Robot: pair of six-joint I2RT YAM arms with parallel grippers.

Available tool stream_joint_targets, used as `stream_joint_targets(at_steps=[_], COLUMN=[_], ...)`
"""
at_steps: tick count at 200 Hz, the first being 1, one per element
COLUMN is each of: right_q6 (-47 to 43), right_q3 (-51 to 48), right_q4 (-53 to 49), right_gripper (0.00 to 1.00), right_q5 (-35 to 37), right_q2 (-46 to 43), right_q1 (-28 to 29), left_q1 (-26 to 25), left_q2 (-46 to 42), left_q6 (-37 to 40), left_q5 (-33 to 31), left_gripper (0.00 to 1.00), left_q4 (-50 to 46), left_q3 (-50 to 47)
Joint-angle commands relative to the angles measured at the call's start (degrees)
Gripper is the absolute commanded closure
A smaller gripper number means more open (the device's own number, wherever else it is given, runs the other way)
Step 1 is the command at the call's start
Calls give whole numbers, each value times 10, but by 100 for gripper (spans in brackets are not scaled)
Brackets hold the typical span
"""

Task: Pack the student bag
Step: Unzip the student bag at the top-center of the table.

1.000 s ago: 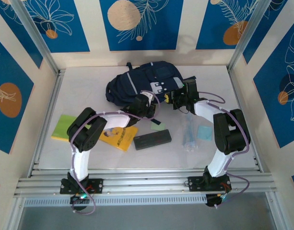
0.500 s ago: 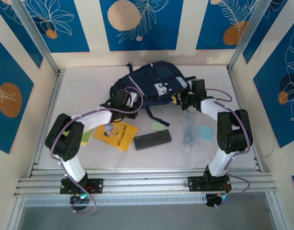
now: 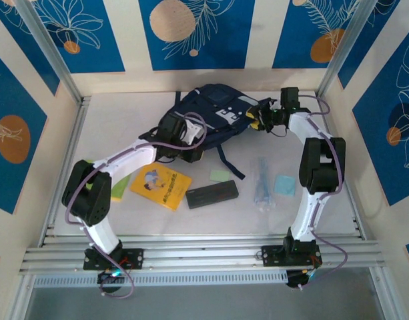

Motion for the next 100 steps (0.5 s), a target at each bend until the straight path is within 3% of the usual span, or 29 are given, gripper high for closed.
stream_joint_targets(at_steps=[1, 24, 26, 29, 32, 64, 68, 100], right_q6=[-37, -26, -24, -19, -14, 67, 77, 147], right_q3=[-13, -96, -104, -118, -131, -277, -289, -337], right_q4=[-10, -19, -17, -15, -12, 73, 83, 163], right_gripper=[35, 25, 23, 12, 10, 8, 5, 3], right_q5=[-30, -28, -27, -28, -30, -23, -21, 5], right_q2=[-43, -119, -127, -137, -148, -259, -267, -259], right_q1=[-14, -14, -14, -14, -13, 10, 16, 83], left_q1=[-20, -27, -28, -30, -31, -53, -56, -74], left_q2=[28, 61, 64, 67, 70, 87, 88, 80], left_q6=[-60, -119, -123, -129, -137, -178, -181, -208], left_q5=[57, 51, 51, 49, 50, 48, 47, 60], left_gripper=[100, 100, 100, 100, 100, 100, 100, 100], left_q4=[-9, 33, 36, 41, 47, 81, 84, 109], left_q3=[50, 95, 98, 104, 108, 136, 137, 118])
